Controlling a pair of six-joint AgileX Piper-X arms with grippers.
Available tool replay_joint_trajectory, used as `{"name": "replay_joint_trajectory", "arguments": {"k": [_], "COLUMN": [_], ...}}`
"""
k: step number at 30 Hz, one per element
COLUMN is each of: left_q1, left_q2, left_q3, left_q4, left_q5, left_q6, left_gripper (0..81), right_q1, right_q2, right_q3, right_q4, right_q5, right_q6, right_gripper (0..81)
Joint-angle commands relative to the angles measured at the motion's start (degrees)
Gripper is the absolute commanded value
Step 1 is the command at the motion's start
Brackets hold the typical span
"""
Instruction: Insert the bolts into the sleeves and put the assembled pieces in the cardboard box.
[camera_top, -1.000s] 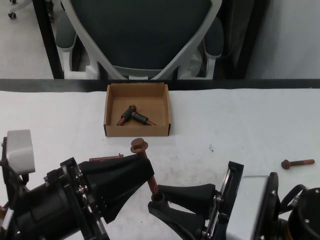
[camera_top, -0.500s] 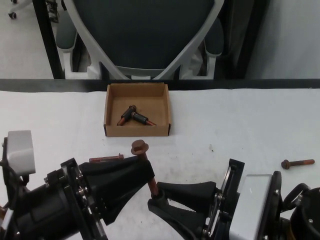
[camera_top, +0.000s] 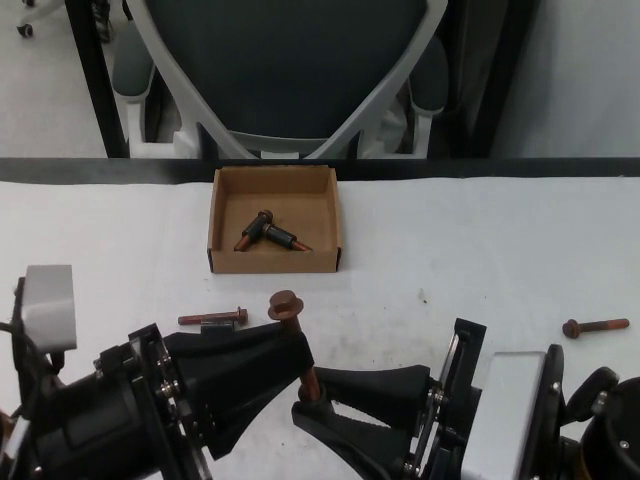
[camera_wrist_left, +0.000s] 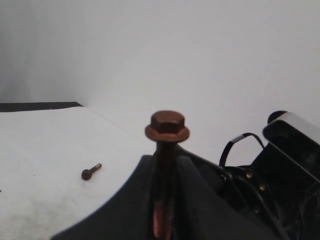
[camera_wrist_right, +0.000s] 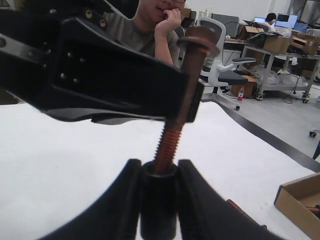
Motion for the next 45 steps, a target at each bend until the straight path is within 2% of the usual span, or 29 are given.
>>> {"name": "replay_joint_trajectory", "arguments": {"k": [1, 9, 23, 30, 33, 36, 37, 39, 41, 45], "left_q1": [-0.02, -0.02, -0.02, -0.02, -0.02, -0.02, -0.02, -0.02, 0.1, 0.19], "left_q2": [-0.4, -0.4, -0.4, -0.4, -0.4, -0.4, -0.4, -0.4, -0.4, -0.4], "left_q3": [0.07, 0.07, 0.17, 0.14, 0.14, 0.14, 0.14, 0.14, 0.14, 0.14], "left_q4": [1.29, 5.41, 5.82, 5.82, 6.27, 6.64, 6.65, 6.65, 7.43, 11.49], "left_q5": [3.06, 5.47, 10.46, 10.84, 10.83, 10.5, 10.05, 5.61, 1.27, -6.28], "left_q6": [6.55, 15.56, 19.75, 21.06, 22.88, 23.19, 22.91, 20.53, 20.54, 26.57], "left_gripper": [0.4, 0.4, 0.4, 0.1, 11.0, 32.7, 42.1, 57.8, 64.5, 63.4], "right_q1": [-0.11, -0.11, -0.11, -0.11, -0.11, -0.11, -0.11, -0.11, -0.11, -0.11], "right_q2": [-0.12, -0.12, -0.12, -0.12, -0.12, -0.12, -0.12, -0.12, -0.12, -0.12], "right_q3": [-0.14, -0.14, -0.32, -0.3, -0.3, -0.3, -0.3, -0.3, -0.3, -0.3], "right_q4": [-1.69, -1.67, -5.17, -5.17, -5.17, -5.17, -5.17, -5.17, -5.17, -4.82], "right_q5": [0.6, 0.74, 1.11, 1.1, 1.1, 1.1, 1.1, 1.1, 1.1, 3.83], "right_q6": [-0.54, -0.54, -0.54, -0.44, -0.11, -0.05, -0.05, -0.05, -0.05, 2.62], "right_gripper": [0.3, 0.3, 0.3, 0.3, 0.3, 0.3, 0.3, 0.3, 0.3, 0.3]}}
